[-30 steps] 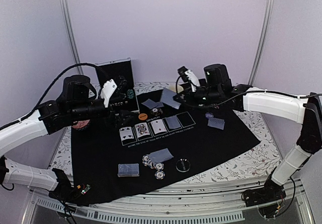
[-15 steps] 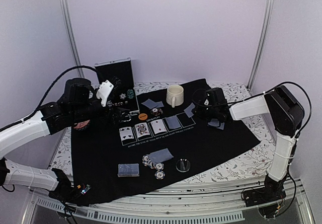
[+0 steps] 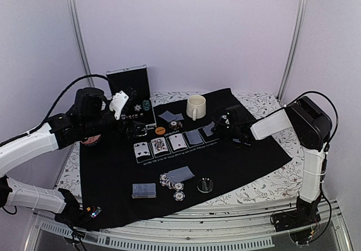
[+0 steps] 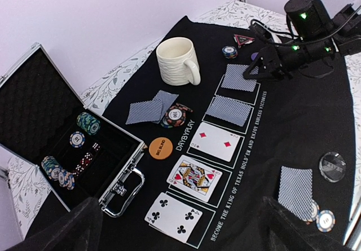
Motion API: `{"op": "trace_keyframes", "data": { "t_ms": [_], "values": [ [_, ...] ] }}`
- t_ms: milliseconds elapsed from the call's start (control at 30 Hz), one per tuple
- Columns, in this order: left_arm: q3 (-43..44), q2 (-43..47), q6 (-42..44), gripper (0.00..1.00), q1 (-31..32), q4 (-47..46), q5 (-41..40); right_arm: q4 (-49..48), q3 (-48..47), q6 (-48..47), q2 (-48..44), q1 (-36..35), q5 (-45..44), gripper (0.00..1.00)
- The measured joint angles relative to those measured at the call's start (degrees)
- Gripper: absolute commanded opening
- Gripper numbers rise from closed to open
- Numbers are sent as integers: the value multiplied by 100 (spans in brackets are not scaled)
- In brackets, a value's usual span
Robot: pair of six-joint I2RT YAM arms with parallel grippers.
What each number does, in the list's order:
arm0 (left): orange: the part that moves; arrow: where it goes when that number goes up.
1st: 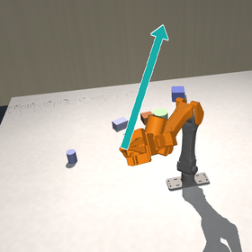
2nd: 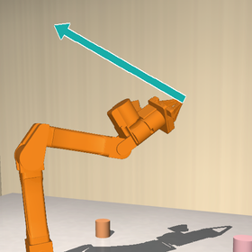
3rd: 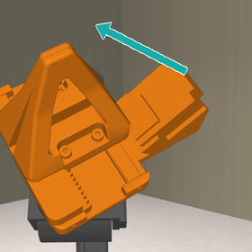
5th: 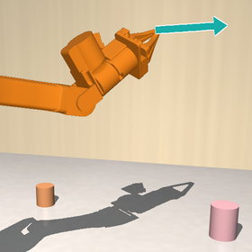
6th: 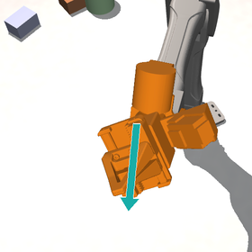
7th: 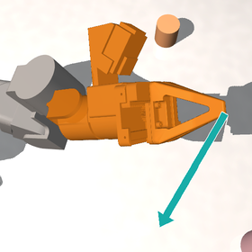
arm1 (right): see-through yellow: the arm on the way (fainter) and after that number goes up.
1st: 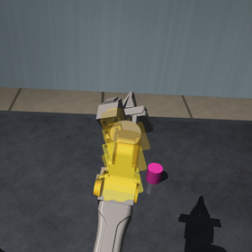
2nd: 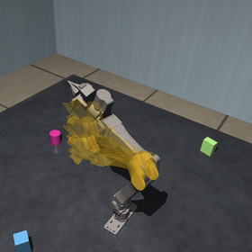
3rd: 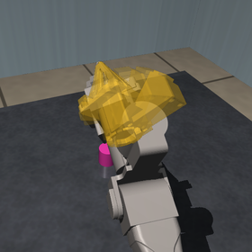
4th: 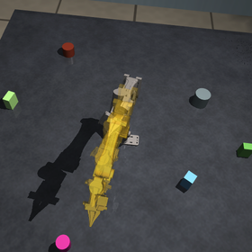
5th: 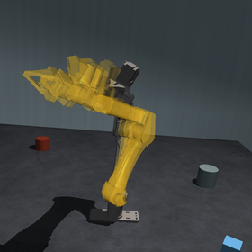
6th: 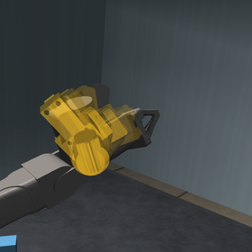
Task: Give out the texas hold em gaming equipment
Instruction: Place the poker card in the community card area, then reset both arms
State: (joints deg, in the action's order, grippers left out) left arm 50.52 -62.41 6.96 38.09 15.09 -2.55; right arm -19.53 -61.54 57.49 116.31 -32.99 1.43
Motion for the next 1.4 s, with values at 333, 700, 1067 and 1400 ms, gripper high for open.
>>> {"op": "trace_keyframes", "data": {
  "t_ms": [333, 700, 1067, 1400],
  "values": [
    [0, 0, 7, 98, -52, -2, 87, -83, 2, 157, 177, -2, 214, 20],
    [-2, -24, 4, 98, -76, -2, 214, 188, 229, -90, -306, -35, 94, 100],
    [0, -151, -236, 98, -90, -160, 9, 1530, 291, -2422, -2549, 192, -466, 99],
    [-708, -289, -861, 98, -1169, -2551, -1425, 13, 2830, -4940, -5941, 2562, 214, 99]
  ]
}}
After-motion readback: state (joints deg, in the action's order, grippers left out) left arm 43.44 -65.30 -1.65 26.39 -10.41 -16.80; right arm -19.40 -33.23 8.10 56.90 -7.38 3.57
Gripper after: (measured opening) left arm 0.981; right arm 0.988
